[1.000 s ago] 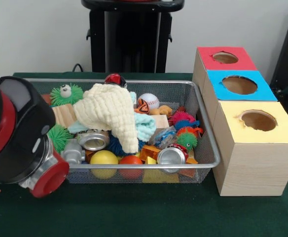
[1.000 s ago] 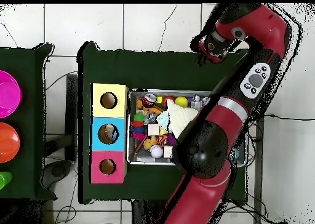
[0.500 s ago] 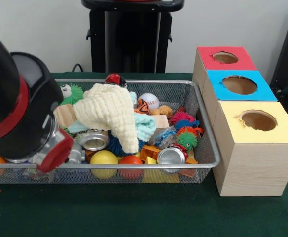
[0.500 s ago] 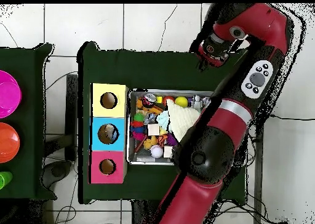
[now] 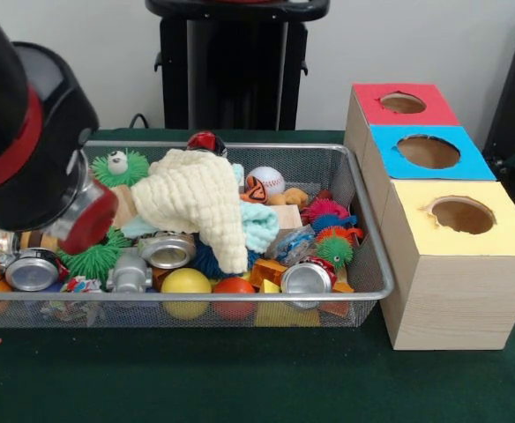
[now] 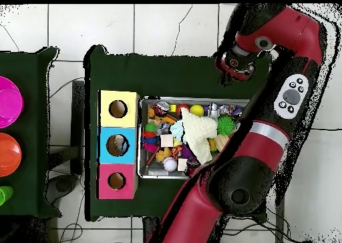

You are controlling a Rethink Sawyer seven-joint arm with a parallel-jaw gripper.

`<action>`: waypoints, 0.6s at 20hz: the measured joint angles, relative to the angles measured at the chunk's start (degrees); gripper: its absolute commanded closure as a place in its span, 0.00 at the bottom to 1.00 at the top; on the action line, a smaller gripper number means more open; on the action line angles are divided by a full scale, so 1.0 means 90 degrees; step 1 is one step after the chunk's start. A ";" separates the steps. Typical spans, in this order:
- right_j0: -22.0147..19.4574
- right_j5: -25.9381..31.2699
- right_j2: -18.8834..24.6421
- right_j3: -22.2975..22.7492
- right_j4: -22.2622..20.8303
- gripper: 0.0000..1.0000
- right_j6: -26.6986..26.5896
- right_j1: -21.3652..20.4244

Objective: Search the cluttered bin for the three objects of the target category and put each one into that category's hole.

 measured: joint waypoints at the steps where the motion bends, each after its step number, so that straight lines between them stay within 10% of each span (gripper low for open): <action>1: 0.0132 0.0000 0.0293 0.0117 -0.0252 1.00 0.0000 -0.0022; 4: 0.0954 -0.0005 0.1527 0.0988 -0.1216 1.00 0.0000 -0.0264; 12: 0.2513 -0.0577 0.2960 0.2576 -0.2246 1.00 0.0000 -0.0953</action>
